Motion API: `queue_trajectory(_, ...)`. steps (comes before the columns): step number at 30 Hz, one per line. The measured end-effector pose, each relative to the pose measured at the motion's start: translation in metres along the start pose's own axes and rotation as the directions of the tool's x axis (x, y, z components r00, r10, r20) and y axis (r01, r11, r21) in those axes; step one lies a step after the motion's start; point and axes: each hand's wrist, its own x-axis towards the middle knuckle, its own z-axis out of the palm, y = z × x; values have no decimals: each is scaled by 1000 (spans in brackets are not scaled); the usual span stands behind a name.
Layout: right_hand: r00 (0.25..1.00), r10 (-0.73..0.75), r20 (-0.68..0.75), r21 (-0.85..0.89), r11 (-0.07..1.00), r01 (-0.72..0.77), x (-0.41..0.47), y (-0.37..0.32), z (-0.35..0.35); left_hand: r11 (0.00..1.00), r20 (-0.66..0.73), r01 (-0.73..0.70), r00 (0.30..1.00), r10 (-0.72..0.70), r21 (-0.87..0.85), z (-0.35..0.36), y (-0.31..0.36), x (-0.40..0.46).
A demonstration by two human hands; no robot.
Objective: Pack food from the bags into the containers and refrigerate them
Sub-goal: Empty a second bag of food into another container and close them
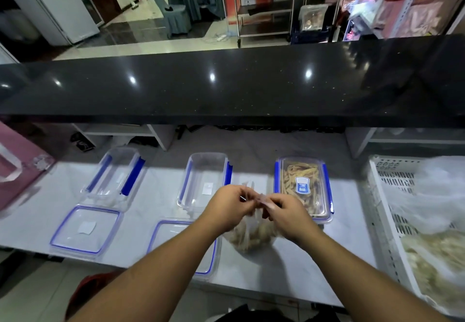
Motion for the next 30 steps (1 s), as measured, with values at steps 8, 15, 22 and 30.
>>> queue_trajectory(8, 940, 339, -25, 81, 938, -336, -12, 24, -7, 973, -9, 78, 997, -82, -218, -31, 3, 3)
queue_trajectory(15, 761, 530, 373, 205, 753, -625, -31, 30, 13, 976, 35, 53, 998, -47, -213, -72, 20, 7)
queue_trajectory(22, 754, 534, 382, 432, 618, -657, -17, 21, 44, 958, 92, 0, 995, 28, -287, -111, 39, 14)
queue_trajectory(30, 883, 401, 244, 860, 330, -388, 17, -15, 56, 787, 68, 42, 998, 0, -615, -150, 49, 38)
